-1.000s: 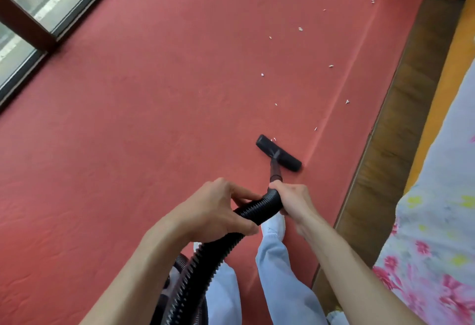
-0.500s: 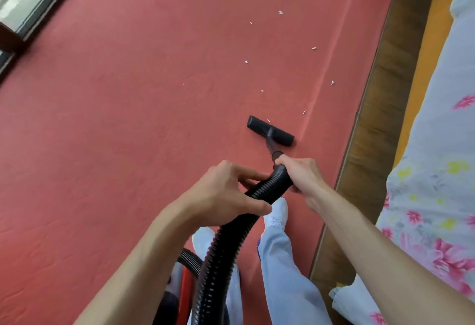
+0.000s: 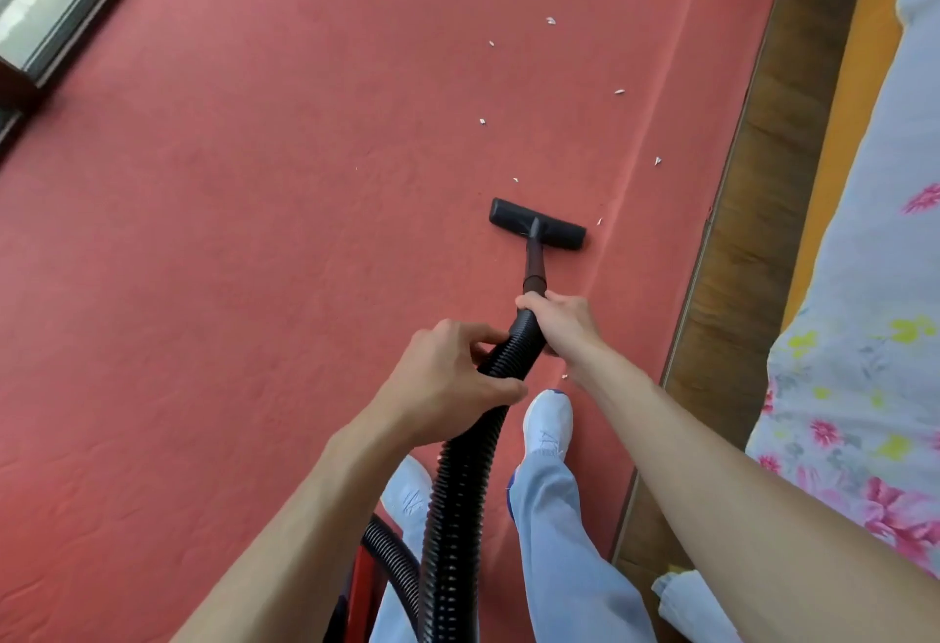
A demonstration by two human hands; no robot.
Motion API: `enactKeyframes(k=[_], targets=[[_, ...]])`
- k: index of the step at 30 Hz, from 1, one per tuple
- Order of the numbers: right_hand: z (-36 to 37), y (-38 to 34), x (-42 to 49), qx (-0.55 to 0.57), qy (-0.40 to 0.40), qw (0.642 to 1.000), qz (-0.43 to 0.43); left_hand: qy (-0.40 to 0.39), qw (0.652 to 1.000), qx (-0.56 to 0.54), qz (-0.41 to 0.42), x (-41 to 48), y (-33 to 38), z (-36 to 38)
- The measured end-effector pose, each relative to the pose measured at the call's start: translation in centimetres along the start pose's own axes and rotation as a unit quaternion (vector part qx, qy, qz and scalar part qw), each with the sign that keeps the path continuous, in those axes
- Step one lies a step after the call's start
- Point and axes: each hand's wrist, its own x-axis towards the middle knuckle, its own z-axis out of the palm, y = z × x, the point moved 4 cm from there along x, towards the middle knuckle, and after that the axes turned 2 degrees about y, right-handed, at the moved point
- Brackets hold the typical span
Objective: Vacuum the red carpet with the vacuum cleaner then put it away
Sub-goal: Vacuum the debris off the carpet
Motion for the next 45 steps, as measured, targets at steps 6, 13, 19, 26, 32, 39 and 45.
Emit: enactKeyframes(k=[6, 13, 19, 26, 32, 39, 45], targets=[[-3.7, -1.1, -3.3, -0.030, -0.016, 0.999, 0.013, -0.109, 0.993, -0.053, 0.006, -0.9, 2.2, -2.5], [-2.9, -0.8, -0.6, 0.031, 0.025, 0.999, 0.018, -0.061, 0.998, -0.027, -0.013, 1.4, 2.2, -1.4], [-5.7, -1.9, 3.4, -0.034, 0.151, 0.988, -0.020, 0.012, 0.990, -0.138, -0.023, 3.3, 1.8, 3.4], [-11.2, -0.8, 4.1, -0.058, 0.145, 0.988, 0.000, -0.054, 0.983, -0.176, -0.003, 4.7, 4.2, 4.6], [-11.5, 0.5, 7.2, -0.049, 0.154, 0.987, 0.026, -0.029, 0.990, -0.136, -0.020, 7.8, 4.7, 7.0], [-13.8, -1.6, 9.3, -0.042, 0.175, 0.984, 0.013, 0.012, 0.994, -0.111, -0.007, 11.2, 7.1, 8.9], [-15.5, -5.1, 6.6, 0.039, 0.122, 0.992, 0.016, -0.032, 0.992, -0.114, 0.043, 10.0, 9.6, 4.8]])
